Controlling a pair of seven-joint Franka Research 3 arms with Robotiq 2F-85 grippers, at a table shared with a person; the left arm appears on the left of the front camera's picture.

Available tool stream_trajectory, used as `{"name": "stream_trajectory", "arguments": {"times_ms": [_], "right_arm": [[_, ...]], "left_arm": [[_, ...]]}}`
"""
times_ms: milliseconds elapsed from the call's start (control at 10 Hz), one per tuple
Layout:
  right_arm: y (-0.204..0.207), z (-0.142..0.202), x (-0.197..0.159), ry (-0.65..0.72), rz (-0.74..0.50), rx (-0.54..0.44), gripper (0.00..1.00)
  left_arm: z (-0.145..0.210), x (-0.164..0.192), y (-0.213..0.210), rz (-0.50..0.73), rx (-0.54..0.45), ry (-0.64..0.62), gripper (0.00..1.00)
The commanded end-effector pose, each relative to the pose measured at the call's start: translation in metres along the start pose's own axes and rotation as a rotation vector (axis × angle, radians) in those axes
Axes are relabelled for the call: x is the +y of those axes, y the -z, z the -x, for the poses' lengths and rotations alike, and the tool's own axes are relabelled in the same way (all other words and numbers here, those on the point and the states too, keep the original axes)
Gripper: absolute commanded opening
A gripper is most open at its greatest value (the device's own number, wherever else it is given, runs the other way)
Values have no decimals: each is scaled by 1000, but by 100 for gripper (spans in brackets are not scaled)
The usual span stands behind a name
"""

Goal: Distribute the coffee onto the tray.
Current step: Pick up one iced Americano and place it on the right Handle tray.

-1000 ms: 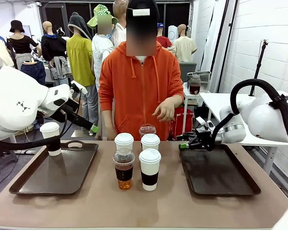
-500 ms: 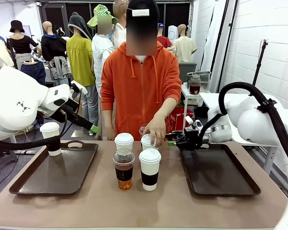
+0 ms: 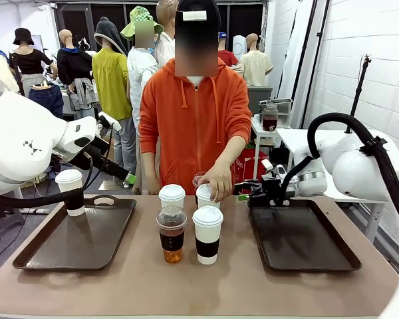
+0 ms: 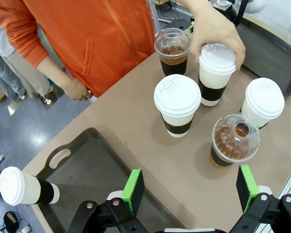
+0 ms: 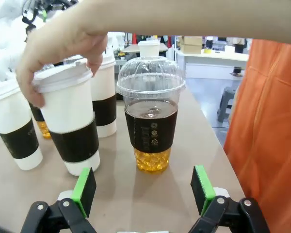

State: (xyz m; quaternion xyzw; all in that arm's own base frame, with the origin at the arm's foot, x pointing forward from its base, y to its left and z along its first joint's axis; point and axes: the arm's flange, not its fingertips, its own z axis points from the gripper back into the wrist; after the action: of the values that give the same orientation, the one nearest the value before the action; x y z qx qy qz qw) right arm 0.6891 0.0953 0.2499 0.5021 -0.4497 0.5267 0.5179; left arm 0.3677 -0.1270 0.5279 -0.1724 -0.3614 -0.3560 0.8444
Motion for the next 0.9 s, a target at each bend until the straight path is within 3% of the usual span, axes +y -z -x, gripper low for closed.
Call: {"name": "stream_trajectory", "arguments": {"times_ms": [0,400,800], "right_arm": [[-13,-3,21,9,24,-39,100],[-40,-1,34,19,58,-43,100],[-41,-5,34,37,48,-31,100]], "left_arm": [[1,1,0,6,-1,-3,100],[1,1,0,6,-1,-3,100],[1,1,0,6,-1,-3,100]]}}
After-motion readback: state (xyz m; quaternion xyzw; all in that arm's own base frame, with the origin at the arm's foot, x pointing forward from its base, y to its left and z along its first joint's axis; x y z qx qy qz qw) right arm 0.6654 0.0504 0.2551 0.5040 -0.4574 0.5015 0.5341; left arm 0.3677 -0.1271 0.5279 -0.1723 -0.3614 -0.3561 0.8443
